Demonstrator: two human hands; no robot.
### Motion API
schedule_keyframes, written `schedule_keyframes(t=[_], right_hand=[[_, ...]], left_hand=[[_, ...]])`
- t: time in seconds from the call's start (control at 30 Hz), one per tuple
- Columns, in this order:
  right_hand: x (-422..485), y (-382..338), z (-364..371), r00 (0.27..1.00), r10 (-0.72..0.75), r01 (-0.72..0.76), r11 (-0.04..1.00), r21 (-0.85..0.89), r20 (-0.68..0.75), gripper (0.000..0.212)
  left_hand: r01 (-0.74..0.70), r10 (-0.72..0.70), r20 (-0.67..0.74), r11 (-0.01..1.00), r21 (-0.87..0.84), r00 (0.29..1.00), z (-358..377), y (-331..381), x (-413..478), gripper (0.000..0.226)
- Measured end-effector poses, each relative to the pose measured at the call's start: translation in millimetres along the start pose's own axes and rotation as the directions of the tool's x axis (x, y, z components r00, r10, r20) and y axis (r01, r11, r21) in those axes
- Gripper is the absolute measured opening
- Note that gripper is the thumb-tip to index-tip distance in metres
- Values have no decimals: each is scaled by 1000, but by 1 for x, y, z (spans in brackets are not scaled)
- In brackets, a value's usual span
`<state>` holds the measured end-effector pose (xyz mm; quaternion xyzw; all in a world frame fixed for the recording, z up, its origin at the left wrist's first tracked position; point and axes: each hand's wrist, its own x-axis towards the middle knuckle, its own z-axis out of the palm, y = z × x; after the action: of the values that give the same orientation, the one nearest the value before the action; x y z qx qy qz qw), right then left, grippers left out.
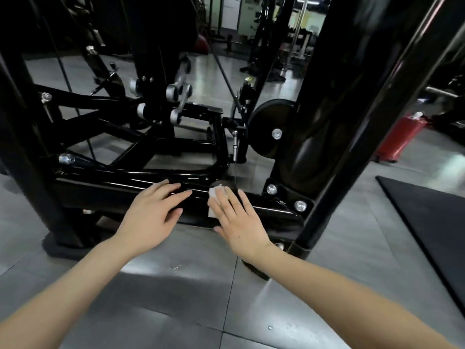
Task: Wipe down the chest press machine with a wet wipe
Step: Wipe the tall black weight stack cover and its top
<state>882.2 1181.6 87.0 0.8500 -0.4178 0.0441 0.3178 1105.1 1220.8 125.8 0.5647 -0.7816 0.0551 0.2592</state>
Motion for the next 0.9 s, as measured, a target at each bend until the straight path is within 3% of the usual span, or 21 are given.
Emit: schedule_keyframes(t=[0.17, 0.27, 0.3, 0.4, 0.47, 0.53, 0.57, 0.6, 0.7, 0.8, 0.9], right_hand=[[-63, 67, -1, 998, -69, 67, 987, -146, -5, 68], [-62, 100, -15, 987, -147, 139, 983, -122, -61, 37], [-58, 105, -23, 981, -174, 166, 982, -86, -86, 36], [-51, 120, -50, 926, -168, 183, 983, 13, -339, 33], [-40, 143, -84, 832, -50, 89, 995, 44, -553, 30], [-28, 181, -108, 738, 43, -72, 997, -15, -674, 28], [-25, 197, -110, 740, 47, -140, 986, -86, -671, 27], [-25, 207, -103, 786, 30, -168, 971, -168, -617, 29], [-47, 193, -64, 955, -125, 27, 940, -340, -270, 46], [-69, 185, -47, 964, -266, 233, 882, -410, -25, 61], [-42, 203, -75, 929, -369, 309, 822, -477, -33, 59]], left_hand=[[-21, 20, -49, 999, -31, 999, 10, 27, 27, 48], [-41, 40, -40, 999, -28, 998, 21, 38, 39, 48], [-50, 49, -23, 998, -26, 999, 25, 41, 41, 48], [-71, 71, 39, 997, -10, 997, 35, 46, 49, 47], [-75, 73, 75, 997, 22, 995, 40, 47, 52, 47], [-63, 58, 96, 997, 45, 994, 44, 48, 54, 47], [-52, 46, 106, 997, 55, 993, 45, 49, 55, 46], [-47, 40, 108, 997, 63, 993, 47, 49, 55, 46], [-33, 26, 106, 997, 65, 994, 48, 50, 54, 45], [-22, 19, 105, 999, 27, 994, 48, 50, 58, 40], [-32, 31, 122, 999, 4, 992, 48, 55, 60, 37]])
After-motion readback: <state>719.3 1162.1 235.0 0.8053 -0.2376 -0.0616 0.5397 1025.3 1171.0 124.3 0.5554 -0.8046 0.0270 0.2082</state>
